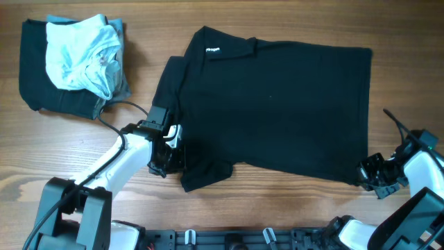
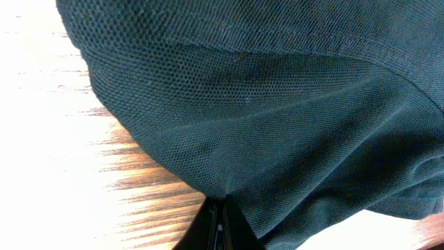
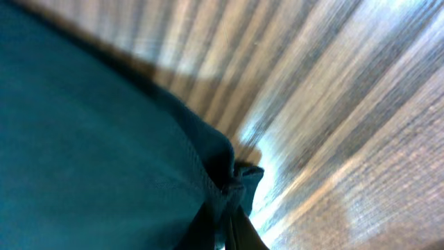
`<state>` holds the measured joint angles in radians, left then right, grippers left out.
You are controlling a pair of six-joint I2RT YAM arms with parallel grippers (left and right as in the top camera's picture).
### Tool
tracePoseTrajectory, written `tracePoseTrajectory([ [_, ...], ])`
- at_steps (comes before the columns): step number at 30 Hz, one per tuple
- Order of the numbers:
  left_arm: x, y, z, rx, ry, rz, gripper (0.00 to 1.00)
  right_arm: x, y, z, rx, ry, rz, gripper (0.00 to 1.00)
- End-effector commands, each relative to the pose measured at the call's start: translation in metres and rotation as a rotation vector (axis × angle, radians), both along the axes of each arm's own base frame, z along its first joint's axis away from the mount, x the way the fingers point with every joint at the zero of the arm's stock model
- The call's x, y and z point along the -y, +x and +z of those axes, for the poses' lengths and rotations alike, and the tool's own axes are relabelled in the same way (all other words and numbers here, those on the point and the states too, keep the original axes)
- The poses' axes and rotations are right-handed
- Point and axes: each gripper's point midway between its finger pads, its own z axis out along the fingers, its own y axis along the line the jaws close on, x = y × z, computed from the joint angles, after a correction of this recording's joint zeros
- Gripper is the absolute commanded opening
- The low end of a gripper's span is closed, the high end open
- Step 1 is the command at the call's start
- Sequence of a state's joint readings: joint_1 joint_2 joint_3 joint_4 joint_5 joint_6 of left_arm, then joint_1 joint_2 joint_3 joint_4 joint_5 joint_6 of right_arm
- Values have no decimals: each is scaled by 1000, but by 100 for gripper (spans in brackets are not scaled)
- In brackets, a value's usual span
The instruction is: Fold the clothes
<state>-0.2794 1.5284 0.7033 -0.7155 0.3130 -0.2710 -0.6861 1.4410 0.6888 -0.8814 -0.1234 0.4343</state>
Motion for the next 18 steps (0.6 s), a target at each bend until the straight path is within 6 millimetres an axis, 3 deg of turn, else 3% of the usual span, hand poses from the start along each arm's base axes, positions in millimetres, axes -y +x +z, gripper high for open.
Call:
tracePoseTrajectory([
  [1, 2, 2, 5, -11, -13, 2, 4, 2, 21, 15, 85, 21, 62, 4],
  [11, 9, 30, 59, 147, -49, 2, 4, -5, 32, 26, 160, 61, 140, 4],
  [12, 7, 32, 62, 165, -39, 4, 10, -5, 32, 26, 161, 60, 140, 4],
  [15, -9, 35, 59, 187, 52, 14, 44, -5, 32, 26, 160, 61, 140, 4],
  [18, -16, 34, 50, 168, 96, 17, 51, -5, 32, 26, 161, 60, 140, 4],
])
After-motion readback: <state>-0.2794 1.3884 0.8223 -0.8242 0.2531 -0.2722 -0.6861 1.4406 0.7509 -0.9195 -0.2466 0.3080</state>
